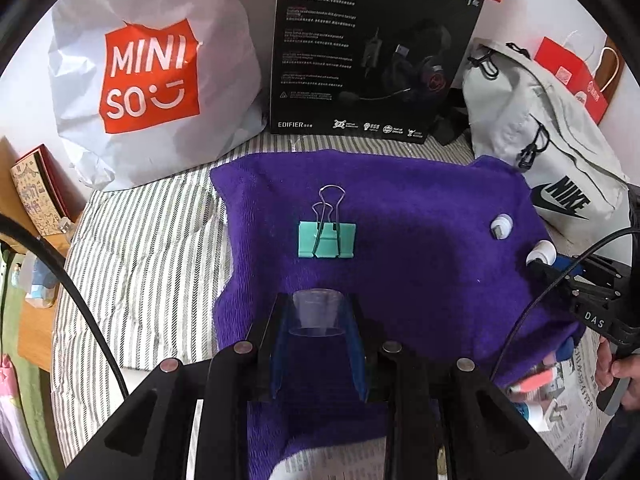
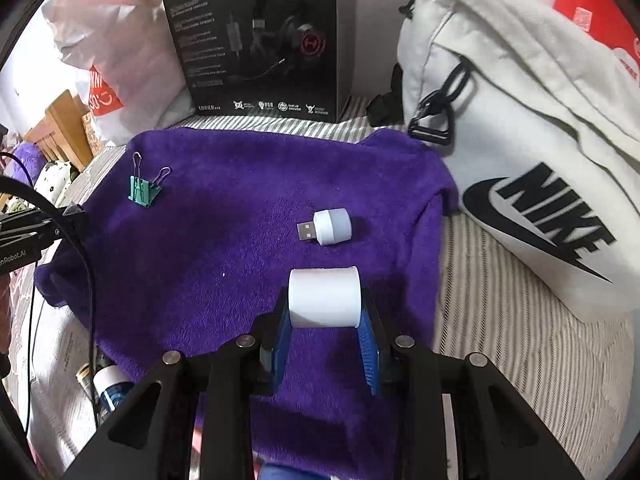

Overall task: Organize rigid objects
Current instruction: 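Carry the cup with the left tool onto the purple towel while the right tool places the white cylinder there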

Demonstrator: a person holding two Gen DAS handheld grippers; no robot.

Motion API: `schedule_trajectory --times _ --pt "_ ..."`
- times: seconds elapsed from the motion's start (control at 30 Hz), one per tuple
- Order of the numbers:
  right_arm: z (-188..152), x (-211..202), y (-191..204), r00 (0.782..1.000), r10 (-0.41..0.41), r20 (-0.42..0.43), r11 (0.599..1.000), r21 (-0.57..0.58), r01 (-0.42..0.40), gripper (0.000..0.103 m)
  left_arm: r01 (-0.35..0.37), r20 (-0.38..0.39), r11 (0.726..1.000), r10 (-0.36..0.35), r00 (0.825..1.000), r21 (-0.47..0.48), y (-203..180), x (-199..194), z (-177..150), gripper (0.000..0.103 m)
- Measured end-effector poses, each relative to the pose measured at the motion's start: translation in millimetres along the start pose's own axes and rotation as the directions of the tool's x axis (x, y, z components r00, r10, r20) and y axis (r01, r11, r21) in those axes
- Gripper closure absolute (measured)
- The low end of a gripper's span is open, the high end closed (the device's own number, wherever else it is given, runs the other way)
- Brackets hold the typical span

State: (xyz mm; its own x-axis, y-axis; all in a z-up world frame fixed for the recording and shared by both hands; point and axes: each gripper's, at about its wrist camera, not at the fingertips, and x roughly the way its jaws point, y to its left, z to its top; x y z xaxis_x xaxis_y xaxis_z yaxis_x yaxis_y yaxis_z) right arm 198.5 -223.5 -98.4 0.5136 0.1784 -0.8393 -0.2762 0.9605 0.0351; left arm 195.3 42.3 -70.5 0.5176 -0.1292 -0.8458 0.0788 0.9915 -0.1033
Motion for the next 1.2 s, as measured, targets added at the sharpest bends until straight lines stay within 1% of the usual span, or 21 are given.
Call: schedule_trajectory --times 0.17,0.27,0.4,0.5,0.7,0.87,0.97,1.0,1.03,1.07,1.1,1.2 --pt "5 16 1 0.999 0.003 -0.035 1.000 -0.011 -0.003 0.072 -0.008 -0.017 1.000 0.008 1.000 0.000 0 15 7 0.077" --pt "7 23 1 0.999 0.002 -0.049 1.000 -0.016 -0.003 0.072 -0.002 -0.032 1.000 0.002 0.999 -0.022 1 24 10 0.077" --pt "9 27 1 0.999 -0.002 -0.049 1.000 -0.023 0.001 0.072 -0.007 -0.050 1.000 0.006 0.999 -0.027 1 37 13 0.077" --pt "12 28 2 0.999 -0.014 -0.047 1.000 -0.029 0.012 0.072 0.000 -0.046 1.000 -0.001 0.999 -0.031 2 39 15 0.077" --pt "13 29 2 0.999 -0.011 -0.038 0.999 -0.036 0.009 0.072 -0.054 -0.047 0.998 0.055 0.997 0.026 -8 45 17 0.077" --pt "11 28 3 1.000 -0.007 -0.025 0.999 -0.039 0.006 0.072 -0.054 -0.046 0.998 0.056 0.997 0.034 -8 46 16 0.077" --pt "10 28 3 1.000 -0.004 -0.023 0.999 -0.043 0.003 0.071 -0.055 -0.049 0.998 0.057 0.997 0.039 -9 46 16 0.074" --pt "9 27 2 1.000 -0.002 -0.024 0.999 -0.043 0.001 0.068 -0.053 -0.052 0.998 0.055 0.997 0.041 -10 46 15 0.070" --pt "9 26 3 1.000 0.003 -0.027 0.999 -0.046 -0.004 0.062 -0.047 -0.055 0.998 0.049 0.997 0.041 -12 45 15 0.065" --pt "8 25 3 0.999 0.007 -0.034 0.999 -0.051 -0.009 0.056 -0.040 -0.055 0.998 0.043 0.998 0.042 -12 44 13 0.063" --pt "7 24 2 0.999 0.011 -0.037 0.999 -0.051 -0.013 0.054 -0.040 -0.056 0.998 0.042 0.998 0.047 -14 44 12 0.060" --pt "2 16 3 0.999 0.014 -0.037 0.999 -0.045 -0.015 0.052 -0.049 -0.062 0.997 0.052 0.997 0.052 -18 42 8 0.057"
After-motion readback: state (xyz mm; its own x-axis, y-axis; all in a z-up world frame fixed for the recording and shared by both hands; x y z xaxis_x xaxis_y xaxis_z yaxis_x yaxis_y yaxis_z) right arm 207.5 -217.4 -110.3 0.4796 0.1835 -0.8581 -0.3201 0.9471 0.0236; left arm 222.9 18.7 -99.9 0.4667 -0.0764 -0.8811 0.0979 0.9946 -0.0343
